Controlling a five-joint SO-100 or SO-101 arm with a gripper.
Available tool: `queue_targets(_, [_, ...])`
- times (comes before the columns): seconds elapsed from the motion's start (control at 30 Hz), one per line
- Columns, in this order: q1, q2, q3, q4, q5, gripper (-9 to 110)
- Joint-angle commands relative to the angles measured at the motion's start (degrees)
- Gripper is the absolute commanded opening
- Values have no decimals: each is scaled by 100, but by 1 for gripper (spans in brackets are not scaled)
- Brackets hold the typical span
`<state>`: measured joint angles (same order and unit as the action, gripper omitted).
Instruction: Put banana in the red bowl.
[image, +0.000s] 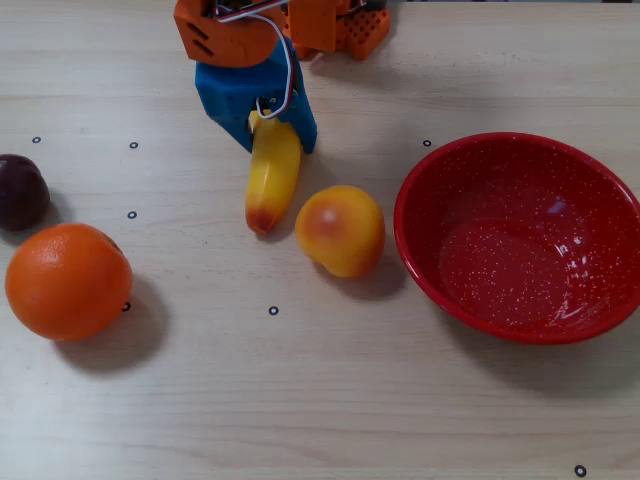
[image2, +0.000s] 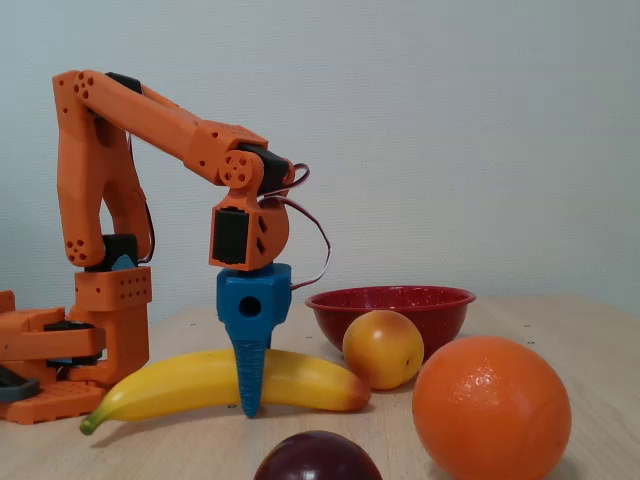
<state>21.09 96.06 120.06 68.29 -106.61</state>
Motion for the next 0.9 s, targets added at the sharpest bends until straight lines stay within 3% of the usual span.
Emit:
queue_targets(0.0, [-97, 773, -589, 220, 132, 0])
queue_targets(0.37, [-114, 1178, -958, 571, 202, 0])
queue_targets(0.87, [-633, 1433, -1828, 1274, 1573, 0])
